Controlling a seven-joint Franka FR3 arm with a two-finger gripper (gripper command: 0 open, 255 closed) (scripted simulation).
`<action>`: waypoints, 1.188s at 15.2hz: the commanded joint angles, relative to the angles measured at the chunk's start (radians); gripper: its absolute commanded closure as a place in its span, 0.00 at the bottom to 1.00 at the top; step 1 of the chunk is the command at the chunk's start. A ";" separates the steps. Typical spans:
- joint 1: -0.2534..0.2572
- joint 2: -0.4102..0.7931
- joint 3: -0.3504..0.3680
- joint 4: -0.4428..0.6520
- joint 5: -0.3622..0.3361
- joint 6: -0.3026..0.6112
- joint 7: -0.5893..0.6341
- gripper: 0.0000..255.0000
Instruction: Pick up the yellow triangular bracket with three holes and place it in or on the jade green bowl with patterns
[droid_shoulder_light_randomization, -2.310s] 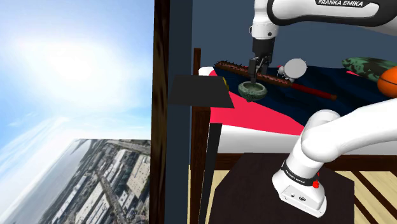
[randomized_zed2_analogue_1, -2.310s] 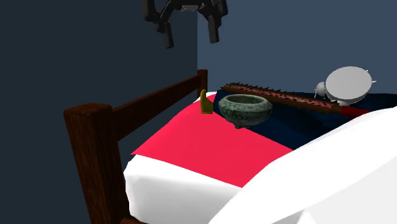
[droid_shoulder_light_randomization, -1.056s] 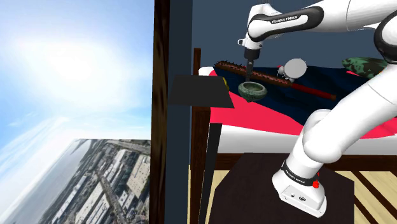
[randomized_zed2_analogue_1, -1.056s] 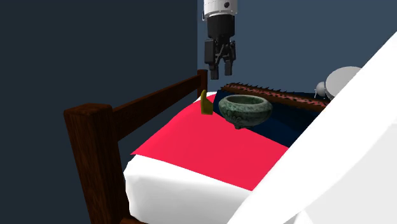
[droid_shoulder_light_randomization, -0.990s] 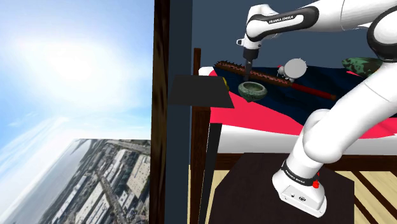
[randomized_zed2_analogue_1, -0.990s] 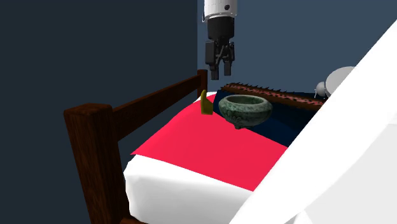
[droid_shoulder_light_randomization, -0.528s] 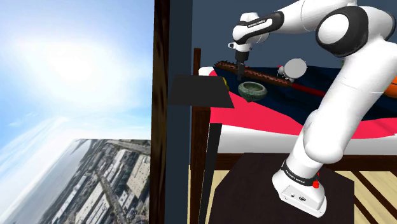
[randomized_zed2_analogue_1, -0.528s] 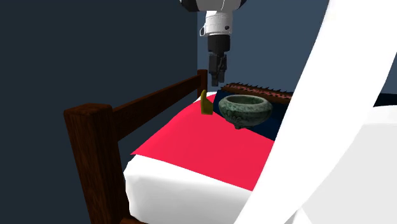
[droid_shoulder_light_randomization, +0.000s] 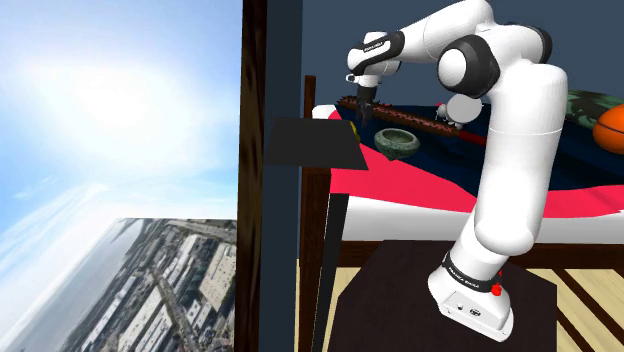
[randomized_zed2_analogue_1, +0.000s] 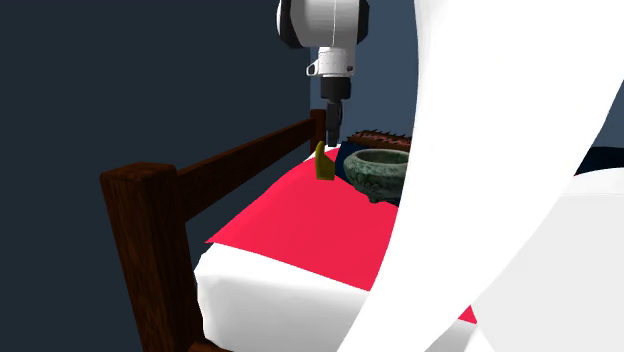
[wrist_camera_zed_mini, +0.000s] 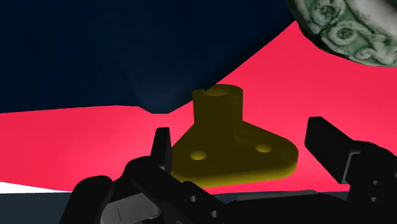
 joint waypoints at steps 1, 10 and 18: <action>-0.006 0.019 0.005 -0.004 0.013 0.020 -0.014 0.00; -0.008 0.038 0.011 -0.043 0.028 0.074 -0.023 0.00; -0.008 0.038 0.011 -0.043 0.028 0.074 -0.023 1.00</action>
